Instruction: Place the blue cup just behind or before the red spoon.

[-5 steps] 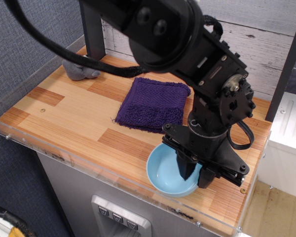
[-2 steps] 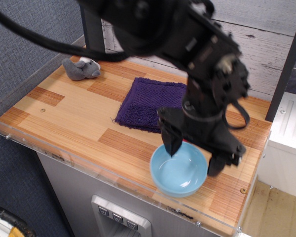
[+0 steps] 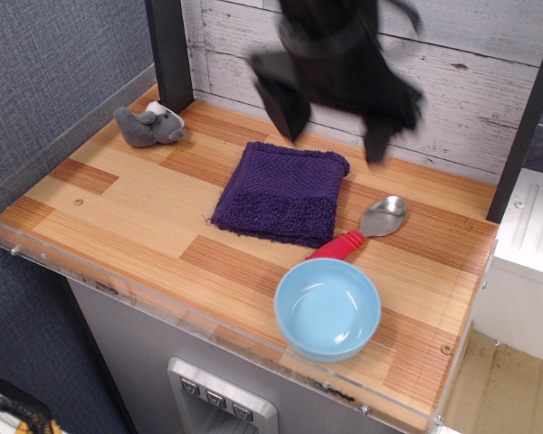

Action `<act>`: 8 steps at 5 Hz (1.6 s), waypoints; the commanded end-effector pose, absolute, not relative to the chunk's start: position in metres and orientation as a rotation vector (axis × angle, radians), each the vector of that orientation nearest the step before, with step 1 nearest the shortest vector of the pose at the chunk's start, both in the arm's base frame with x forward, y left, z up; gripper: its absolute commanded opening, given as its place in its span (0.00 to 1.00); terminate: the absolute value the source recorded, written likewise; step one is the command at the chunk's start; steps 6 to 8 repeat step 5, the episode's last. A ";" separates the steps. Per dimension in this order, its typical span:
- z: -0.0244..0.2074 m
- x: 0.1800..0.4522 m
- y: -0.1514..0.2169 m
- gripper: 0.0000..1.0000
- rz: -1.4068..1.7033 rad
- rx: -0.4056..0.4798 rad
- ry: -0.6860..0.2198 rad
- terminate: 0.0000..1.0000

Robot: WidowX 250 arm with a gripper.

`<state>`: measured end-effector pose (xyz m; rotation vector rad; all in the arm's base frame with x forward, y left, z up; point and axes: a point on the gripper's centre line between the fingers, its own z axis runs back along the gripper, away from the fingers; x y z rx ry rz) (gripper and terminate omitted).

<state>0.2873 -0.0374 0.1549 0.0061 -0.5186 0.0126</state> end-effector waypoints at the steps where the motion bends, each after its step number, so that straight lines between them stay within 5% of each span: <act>1: 0.187 0.270 0.003 1.00 0.077 0.092 -0.628 0.00; 4: 0.187 0.270 0.003 1.00 0.077 0.092 -0.628 0.00; 5: 0.187 0.270 0.003 1.00 0.077 0.092 -0.628 1.00; 8: 0.187 0.270 0.003 1.00 0.077 0.092 -0.628 1.00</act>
